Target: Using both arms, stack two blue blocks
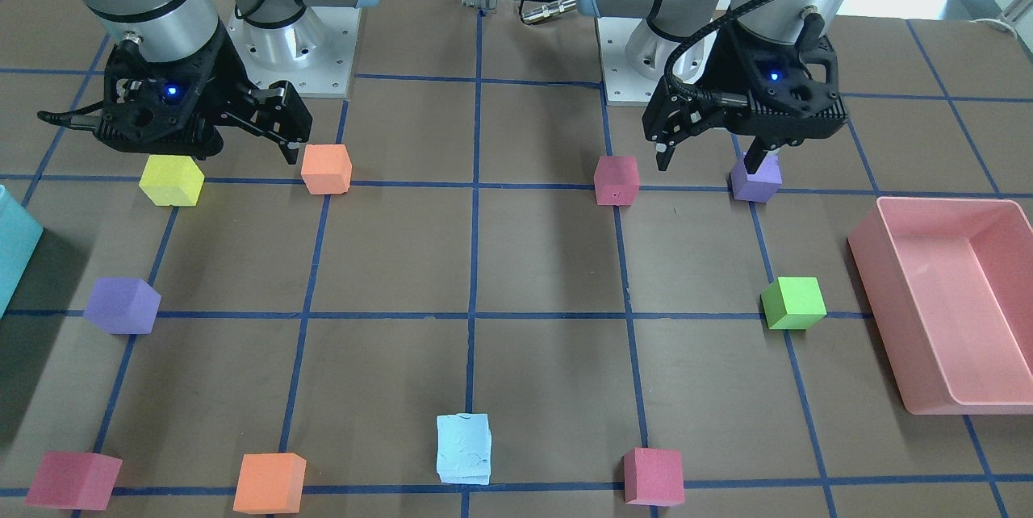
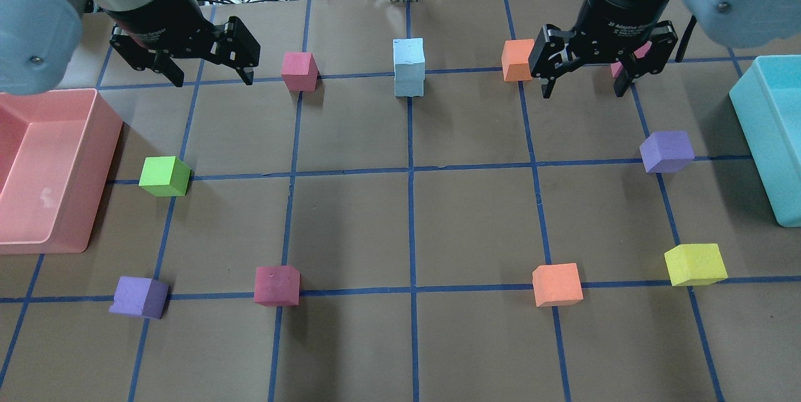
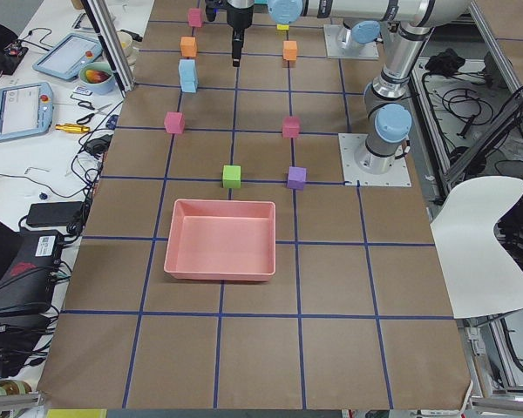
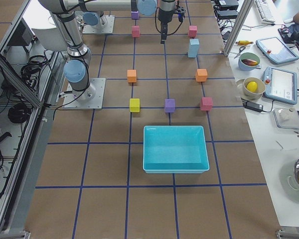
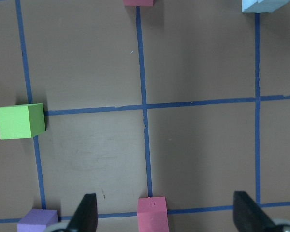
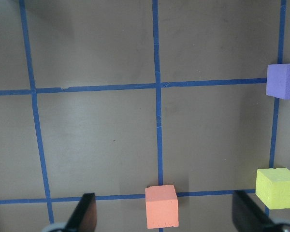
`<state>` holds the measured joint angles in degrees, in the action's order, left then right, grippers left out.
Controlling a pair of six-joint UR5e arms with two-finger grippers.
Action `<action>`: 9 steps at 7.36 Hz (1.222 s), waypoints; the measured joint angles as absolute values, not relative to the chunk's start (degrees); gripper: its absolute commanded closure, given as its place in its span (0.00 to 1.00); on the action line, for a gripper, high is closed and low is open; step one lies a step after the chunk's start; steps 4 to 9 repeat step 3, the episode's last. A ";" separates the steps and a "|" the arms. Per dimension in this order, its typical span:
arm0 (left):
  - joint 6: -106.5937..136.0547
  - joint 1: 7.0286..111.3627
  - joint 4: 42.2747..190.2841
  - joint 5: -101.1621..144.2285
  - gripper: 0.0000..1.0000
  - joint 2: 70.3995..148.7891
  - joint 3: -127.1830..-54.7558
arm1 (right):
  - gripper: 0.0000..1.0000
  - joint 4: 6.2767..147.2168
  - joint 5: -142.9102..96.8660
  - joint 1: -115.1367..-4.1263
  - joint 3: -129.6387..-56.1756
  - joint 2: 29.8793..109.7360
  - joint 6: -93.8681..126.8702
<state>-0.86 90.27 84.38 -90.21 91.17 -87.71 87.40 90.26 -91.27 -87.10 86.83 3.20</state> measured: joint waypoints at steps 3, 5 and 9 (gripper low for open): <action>-0.57 90.22 84.22 -90.30 0.00 92.21 -85.72 | 0.00 87.10 90.49 -91.36 -87.18 86.87 3.17; -0.57 90.22 84.22 -90.30 0.00 92.21 -85.72 | 0.00 87.10 90.49 -91.36 -87.18 86.87 3.17; -0.57 90.22 84.22 -90.30 0.00 92.21 -85.72 | 0.00 87.10 90.49 -91.36 -87.18 86.87 3.17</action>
